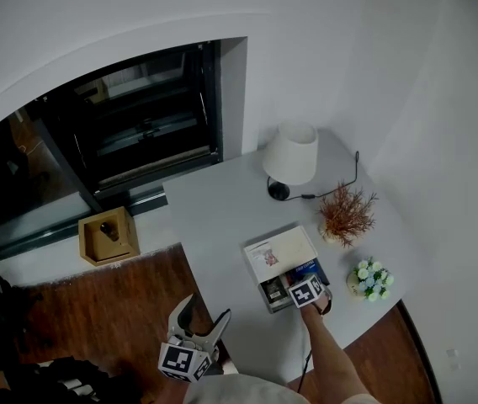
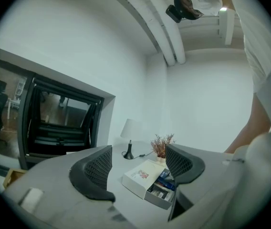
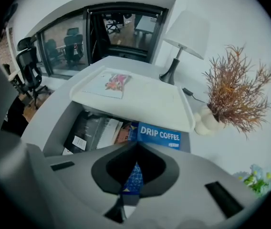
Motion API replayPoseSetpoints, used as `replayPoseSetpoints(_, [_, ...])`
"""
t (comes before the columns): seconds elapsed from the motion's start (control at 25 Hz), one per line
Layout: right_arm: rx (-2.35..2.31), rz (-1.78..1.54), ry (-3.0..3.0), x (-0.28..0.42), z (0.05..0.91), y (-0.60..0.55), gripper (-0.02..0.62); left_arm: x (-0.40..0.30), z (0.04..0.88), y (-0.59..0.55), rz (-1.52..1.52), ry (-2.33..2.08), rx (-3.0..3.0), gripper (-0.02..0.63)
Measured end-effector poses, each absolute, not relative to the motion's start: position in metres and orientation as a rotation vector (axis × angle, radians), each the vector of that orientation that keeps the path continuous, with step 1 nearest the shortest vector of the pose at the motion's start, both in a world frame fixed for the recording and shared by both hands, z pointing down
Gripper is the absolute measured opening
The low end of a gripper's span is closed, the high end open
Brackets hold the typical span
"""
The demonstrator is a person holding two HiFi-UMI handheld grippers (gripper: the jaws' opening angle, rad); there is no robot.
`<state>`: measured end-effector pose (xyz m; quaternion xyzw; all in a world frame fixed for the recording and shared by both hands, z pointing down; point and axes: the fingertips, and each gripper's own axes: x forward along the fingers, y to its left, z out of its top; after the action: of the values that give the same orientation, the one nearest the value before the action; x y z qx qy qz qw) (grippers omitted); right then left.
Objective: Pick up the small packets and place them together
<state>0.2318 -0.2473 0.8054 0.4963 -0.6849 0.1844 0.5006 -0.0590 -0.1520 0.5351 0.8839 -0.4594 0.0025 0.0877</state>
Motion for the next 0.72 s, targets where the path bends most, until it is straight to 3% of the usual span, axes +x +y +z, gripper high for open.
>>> replayPoseSetpoints(0.72, [1.627,0.502,-1.902,0.252,0.66,-0.207,0.002,-0.041,0.533,-0.142,-0.042,-1.297,2.668,0.342])
